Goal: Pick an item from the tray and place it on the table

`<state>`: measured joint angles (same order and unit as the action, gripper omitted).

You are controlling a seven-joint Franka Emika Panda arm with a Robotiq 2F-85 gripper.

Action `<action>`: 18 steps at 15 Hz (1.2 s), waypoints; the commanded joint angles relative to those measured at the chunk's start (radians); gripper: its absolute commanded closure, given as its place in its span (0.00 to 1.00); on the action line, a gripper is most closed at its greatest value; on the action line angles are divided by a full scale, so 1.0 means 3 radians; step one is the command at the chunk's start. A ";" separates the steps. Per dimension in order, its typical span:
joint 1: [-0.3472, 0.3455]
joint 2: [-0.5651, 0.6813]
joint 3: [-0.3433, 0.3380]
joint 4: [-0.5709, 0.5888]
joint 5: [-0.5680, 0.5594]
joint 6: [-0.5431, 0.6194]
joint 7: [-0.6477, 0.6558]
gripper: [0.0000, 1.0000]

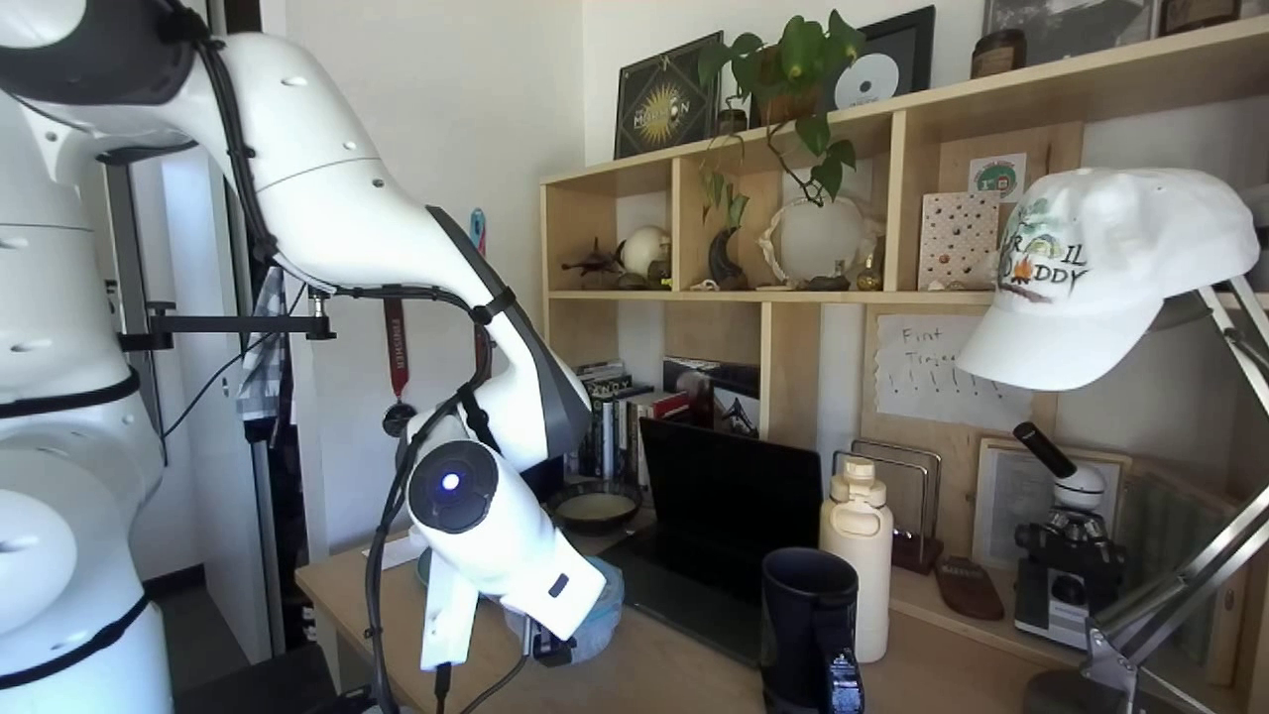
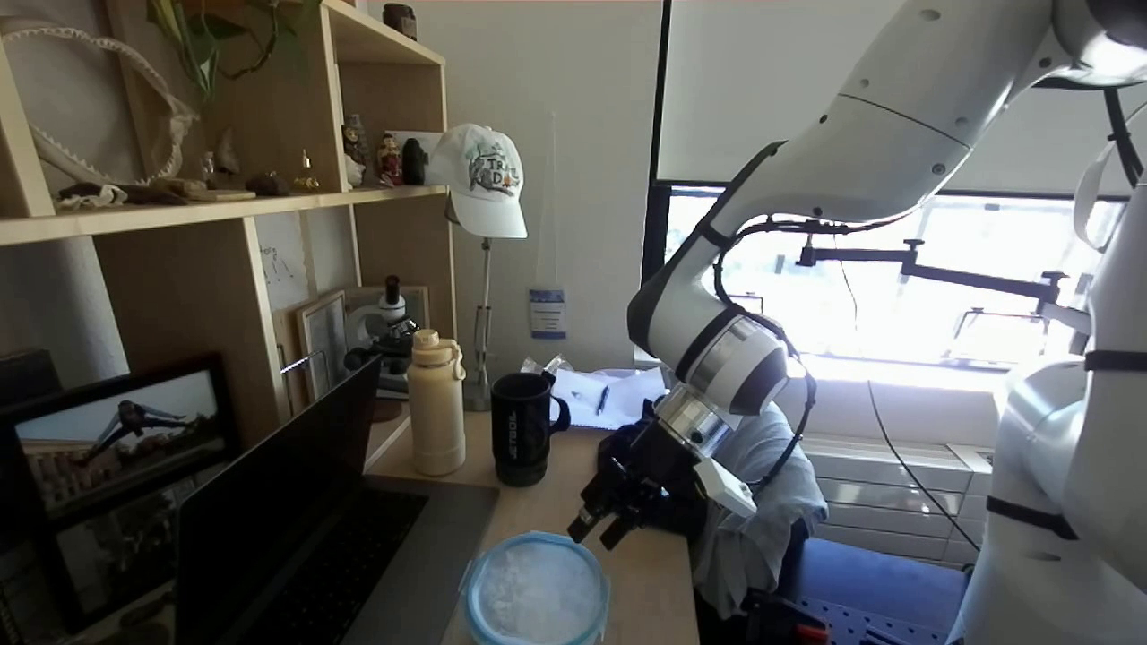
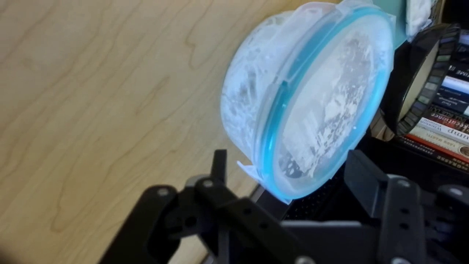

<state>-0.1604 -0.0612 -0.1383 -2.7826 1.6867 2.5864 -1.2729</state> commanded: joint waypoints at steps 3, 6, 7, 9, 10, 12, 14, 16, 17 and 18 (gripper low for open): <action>0.0115 -0.0145 0.0162 0.0040 -0.1309 0.0197 0.1080 0.00; 0.0197 -0.0222 0.0287 0.0035 -0.2258 0.0221 0.1787 0.00; 0.0233 -0.0276 0.0342 0.0031 -0.2571 0.0202 0.2050 0.00; -0.0020 -0.0478 0.0693 -0.0062 -0.3201 0.0091 0.2517 0.00; -0.0156 -0.0547 0.0859 -0.0051 -0.3516 0.0003 0.2745 0.00; -0.0503 -0.0774 0.1225 0.0003 -0.4121 -0.0330 0.3194 0.00; -0.0487 -0.1041 0.1153 0.0197 -0.4696 -0.0897 0.3531 0.00; -0.0136 -0.1184 0.0771 0.0457 -0.5131 -0.1366 0.3712 0.00; -0.0059 -0.1273 0.0687 0.0614 -0.5260 -0.1629 0.3752 0.00; 0.0014 -0.1311 0.0610 0.0764 -0.5353 -0.1831 0.3746 0.00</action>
<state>-0.2169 -0.3837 0.1075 -2.6517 0.1680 2.2079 -0.1875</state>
